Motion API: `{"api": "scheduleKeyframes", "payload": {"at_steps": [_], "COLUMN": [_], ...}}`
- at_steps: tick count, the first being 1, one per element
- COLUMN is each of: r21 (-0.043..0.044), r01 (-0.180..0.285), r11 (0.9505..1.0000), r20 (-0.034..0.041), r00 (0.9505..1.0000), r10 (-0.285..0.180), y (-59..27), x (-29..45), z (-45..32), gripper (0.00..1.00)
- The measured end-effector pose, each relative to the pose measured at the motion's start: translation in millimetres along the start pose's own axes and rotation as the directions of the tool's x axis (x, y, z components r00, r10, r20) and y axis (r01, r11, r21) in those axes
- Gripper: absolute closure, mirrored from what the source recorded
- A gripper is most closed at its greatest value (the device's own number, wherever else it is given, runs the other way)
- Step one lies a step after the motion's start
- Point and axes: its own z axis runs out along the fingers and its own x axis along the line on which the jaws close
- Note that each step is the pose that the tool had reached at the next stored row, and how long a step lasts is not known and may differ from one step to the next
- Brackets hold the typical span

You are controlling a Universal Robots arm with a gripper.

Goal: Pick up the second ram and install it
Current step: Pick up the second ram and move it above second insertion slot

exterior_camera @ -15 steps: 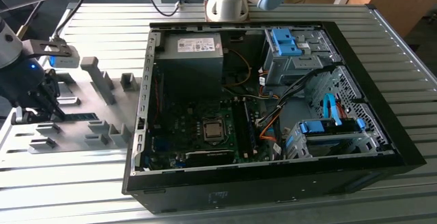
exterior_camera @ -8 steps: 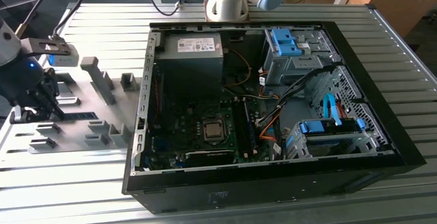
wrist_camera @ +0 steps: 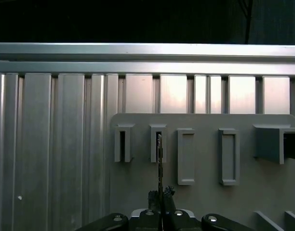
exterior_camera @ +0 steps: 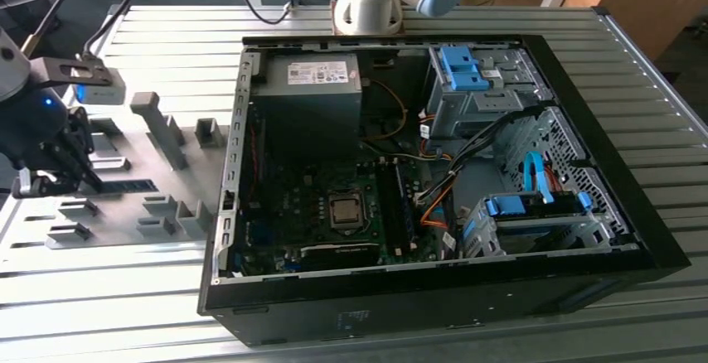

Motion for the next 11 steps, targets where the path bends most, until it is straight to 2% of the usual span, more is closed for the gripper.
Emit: {"api": "scheduleKeyframes", "payload": {"at_steps": [11], "r21": [0.0001], "r01": [0.0], "r11": [1.0], "r20": [0.0], "r00": [1.0], "r10": [0.0], "y": [0.1], "x": [0.0], "z": [-6.6], "gripper": [0.86]}}
